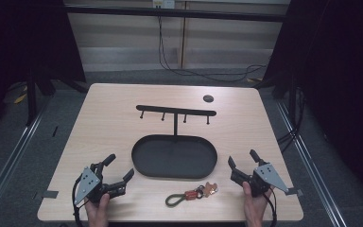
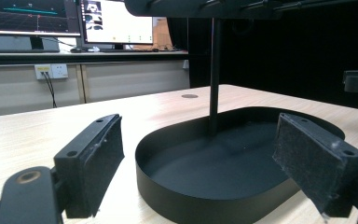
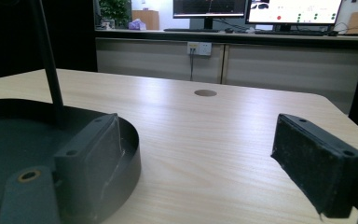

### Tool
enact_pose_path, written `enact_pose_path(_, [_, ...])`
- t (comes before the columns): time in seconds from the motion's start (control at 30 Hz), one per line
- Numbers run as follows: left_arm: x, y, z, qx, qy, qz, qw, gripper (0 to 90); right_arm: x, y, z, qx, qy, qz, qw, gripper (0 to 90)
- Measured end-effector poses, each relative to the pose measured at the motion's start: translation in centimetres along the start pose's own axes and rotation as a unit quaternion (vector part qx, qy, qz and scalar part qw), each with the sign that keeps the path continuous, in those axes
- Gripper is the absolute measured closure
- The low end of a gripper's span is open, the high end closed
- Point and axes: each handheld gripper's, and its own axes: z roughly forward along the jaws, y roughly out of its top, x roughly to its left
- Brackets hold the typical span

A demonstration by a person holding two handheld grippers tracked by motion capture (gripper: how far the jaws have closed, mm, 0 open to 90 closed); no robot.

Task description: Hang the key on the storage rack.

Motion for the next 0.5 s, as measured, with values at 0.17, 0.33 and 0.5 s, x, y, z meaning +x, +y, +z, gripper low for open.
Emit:
enact_pose_path(0.17, [0.07, 0.02, 0.01, 0.001, -0.001, 0.005, 1.0000, 15.6, -0.57, 0.01, 0.00, 0.000, 0.023, 0.019, 0.9996, 13.0])
enact_pose_path(0.33, [0.05, 0.02, 0.00, 0.001, 0.000, 0.003, 1.0000, 15.6, -0.27, 0.18, 0.15, 0.028, 0.037, 0.002, 0.9989, 13.3])
enact_pose_path(0.5, [0.06, 0.03, 0.00, 0.002, 0.000, 0.004, 1.0000, 15.7, -0.39, 0.26, 0.38, 0.039, 0.061, 0.019, 0.9972, 15.3])
